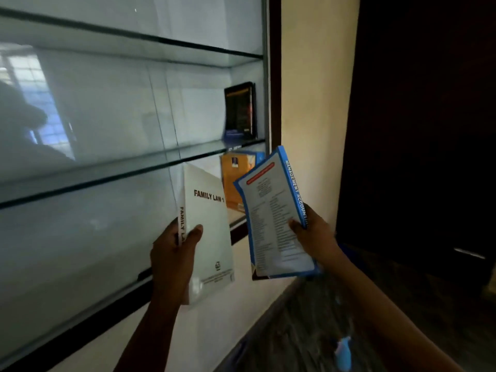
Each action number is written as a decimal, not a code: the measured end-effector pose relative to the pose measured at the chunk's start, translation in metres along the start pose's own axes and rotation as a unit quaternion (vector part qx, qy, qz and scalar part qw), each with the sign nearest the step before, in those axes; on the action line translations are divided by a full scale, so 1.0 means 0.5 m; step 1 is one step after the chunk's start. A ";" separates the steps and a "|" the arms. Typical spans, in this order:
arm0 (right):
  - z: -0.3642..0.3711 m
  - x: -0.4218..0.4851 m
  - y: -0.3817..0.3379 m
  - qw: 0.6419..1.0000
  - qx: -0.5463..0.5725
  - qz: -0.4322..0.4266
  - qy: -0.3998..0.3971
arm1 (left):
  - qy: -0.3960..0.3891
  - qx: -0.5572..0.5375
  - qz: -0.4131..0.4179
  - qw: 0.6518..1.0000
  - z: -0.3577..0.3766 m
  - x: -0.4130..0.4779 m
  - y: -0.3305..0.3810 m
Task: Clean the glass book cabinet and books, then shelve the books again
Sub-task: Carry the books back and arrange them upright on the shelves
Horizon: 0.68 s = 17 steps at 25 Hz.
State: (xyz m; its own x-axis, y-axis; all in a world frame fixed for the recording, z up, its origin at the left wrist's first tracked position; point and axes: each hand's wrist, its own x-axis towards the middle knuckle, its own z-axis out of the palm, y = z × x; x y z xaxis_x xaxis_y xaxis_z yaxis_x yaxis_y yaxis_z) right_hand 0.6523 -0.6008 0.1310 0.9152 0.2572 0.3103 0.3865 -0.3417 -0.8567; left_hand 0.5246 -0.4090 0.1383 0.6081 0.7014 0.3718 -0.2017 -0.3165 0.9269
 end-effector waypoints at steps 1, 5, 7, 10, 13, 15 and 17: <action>0.004 0.066 -0.001 1.000 0.004 -0.018 0.009 | 0.010 -0.007 0.013 1.000 0.036 0.039 0.001; 0.015 0.290 -0.027 0.996 0.052 -0.067 0.041 | 0.038 -0.051 0.050 0.997 0.155 0.207 0.023; 0.021 0.398 -0.049 0.991 0.092 -0.083 0.053 | 0.047 -0.064 0.071 0.994 0.205 0.301 0.039; 0.033 0.540 -0.080 0.975 0.178 -0.120 0.055 | 0.072 -0.055 0.116 0.989 0.273 0.419 0.070; 0.051 0.661 -0.101 0.959 0.241 -0.141 0.050 | 0.105 -0.047 0.147 0.982 0.323 0.499 0.093; 0.076 0.747 -0.109 0.951 0.269 -0.149 0.042 | 0.125 -0.030 0.168 0.977 0.354 0.541 0.102; 0.114 0.824 -0.109 0.944 0.288 -0.156 0.026 | 0.148 -0.010 0.182 0.972 0.385 0.581 0.101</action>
State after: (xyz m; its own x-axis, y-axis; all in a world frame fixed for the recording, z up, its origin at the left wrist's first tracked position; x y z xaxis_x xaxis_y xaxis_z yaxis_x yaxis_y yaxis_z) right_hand 1.0019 -0.4246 0.2822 0.7770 0.2141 0.5919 0.5259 0.2958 -0.7974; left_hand 0.8390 -0.3441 0.2831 0.2462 0.6997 0.6706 -0.3781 -0.5678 0.7312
